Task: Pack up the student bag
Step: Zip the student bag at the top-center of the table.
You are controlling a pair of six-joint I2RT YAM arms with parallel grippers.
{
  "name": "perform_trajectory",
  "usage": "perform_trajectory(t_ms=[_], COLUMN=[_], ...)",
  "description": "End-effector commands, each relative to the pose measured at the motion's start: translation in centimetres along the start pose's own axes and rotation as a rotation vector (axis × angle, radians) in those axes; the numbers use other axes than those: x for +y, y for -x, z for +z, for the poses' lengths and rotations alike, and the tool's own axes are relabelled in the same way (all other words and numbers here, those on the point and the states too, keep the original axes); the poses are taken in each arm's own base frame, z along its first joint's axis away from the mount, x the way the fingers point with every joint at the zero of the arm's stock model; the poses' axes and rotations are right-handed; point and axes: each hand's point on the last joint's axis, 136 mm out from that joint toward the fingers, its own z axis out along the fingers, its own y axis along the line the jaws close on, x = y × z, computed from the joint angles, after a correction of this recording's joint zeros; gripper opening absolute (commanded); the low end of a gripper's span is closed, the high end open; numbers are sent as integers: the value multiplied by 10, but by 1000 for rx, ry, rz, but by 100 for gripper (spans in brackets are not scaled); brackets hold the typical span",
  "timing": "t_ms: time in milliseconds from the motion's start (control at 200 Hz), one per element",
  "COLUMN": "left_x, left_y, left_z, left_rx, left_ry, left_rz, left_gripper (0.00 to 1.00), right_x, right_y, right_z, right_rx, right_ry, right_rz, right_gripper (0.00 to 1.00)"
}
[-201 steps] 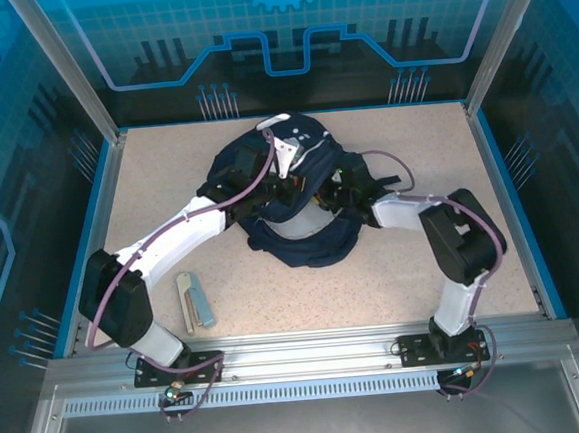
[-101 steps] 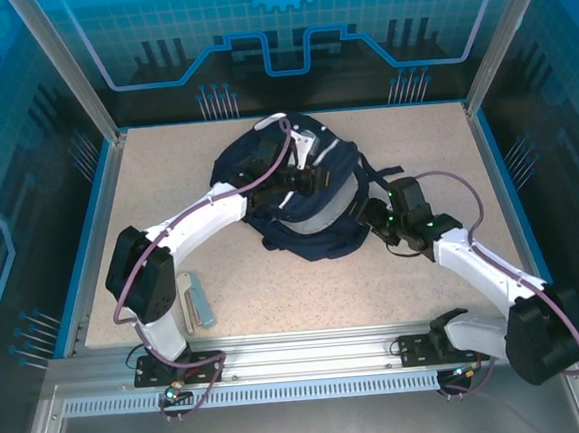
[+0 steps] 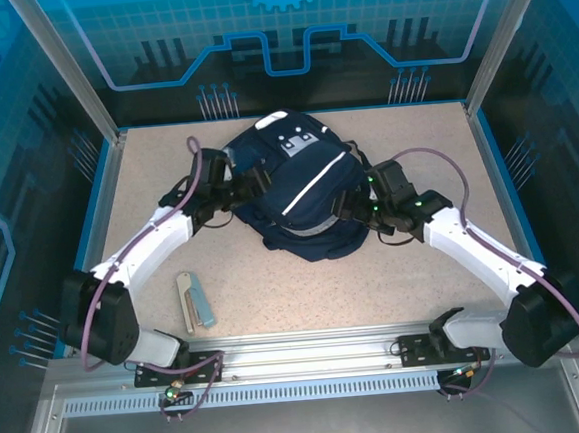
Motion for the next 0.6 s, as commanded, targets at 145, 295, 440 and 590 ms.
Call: perform_trajectory(t_ms=[145,295,440,590], left_x=[44,50,46,49], left_y=[-24,-24,-22,-22], left_z=[18,35,52,65], left_rx=[78,84,100,102], left_ry=[-15,-38,-85,-97], left_rz=[-323,-358,-359,-356], left_gripper=[53,48,48,44], right_x=[32,46,54,57], right_y=[-11,-19,-24,-24], right_z=[6,13,16,15], right_rx=[37,61,76,75], right_ry=[-36,-25,-16,-14], right_rz=[-126,-150,-162,-167], right_gripper=[92,91,91,90])
